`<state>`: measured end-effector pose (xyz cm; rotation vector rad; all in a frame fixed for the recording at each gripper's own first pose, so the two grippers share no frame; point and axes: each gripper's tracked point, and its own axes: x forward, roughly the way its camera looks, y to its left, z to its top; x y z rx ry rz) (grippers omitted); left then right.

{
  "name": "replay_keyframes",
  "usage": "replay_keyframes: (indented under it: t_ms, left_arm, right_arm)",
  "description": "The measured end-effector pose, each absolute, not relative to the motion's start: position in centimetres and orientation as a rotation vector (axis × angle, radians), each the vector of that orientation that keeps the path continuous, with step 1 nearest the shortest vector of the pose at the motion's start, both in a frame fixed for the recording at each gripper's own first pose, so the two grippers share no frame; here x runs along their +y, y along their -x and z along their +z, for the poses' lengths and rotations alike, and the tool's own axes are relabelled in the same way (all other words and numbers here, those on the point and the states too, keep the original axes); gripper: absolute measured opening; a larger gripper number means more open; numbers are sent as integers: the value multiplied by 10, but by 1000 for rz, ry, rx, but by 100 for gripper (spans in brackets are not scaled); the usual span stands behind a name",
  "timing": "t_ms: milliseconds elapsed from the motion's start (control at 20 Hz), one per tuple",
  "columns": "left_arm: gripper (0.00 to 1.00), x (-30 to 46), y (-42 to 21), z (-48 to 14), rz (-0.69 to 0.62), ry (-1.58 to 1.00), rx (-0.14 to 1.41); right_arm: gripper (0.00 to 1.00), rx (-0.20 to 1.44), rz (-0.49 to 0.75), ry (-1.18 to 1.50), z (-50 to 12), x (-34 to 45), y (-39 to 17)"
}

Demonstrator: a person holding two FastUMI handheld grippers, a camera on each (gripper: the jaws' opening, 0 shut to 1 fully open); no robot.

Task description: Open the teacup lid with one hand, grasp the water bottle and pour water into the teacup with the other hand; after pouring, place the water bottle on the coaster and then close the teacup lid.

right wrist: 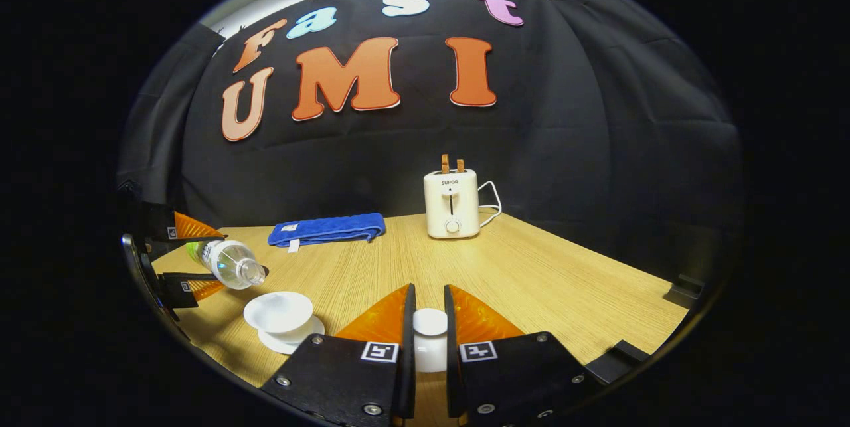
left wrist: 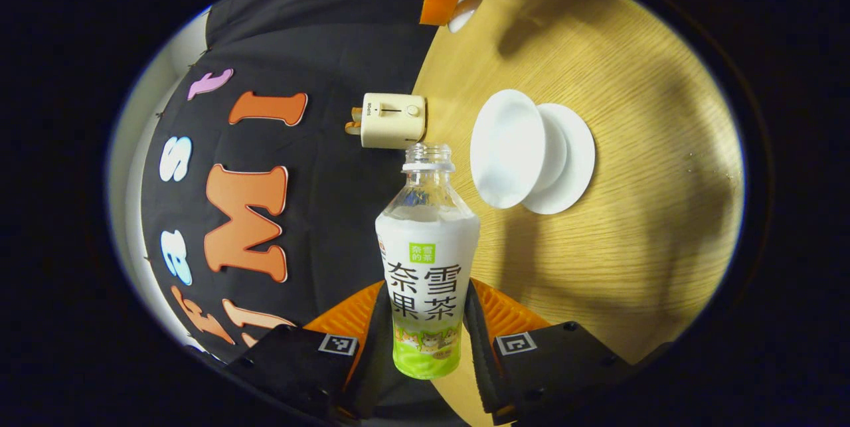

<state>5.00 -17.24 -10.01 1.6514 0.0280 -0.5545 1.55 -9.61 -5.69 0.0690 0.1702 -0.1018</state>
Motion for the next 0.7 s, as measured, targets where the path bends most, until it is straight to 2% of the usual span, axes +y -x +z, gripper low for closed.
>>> replay_keyframes:
  t_ms: [50, 200, 700]
  left_arm:
    - [61, -172, -49, -99, -557, -1673, 29]
    - [59, -172, -48, -98, -574, -1742, 29]
    - [61, -181, -55, -83, -604, -1958, -18]
  right_arm:
    - [19, 171, -101, -69, -58, -96, -16]
    - [19, 176, -99, -69, -59, -96, -16]
    - [19, 182, -96, -78, -62, -98, -16]
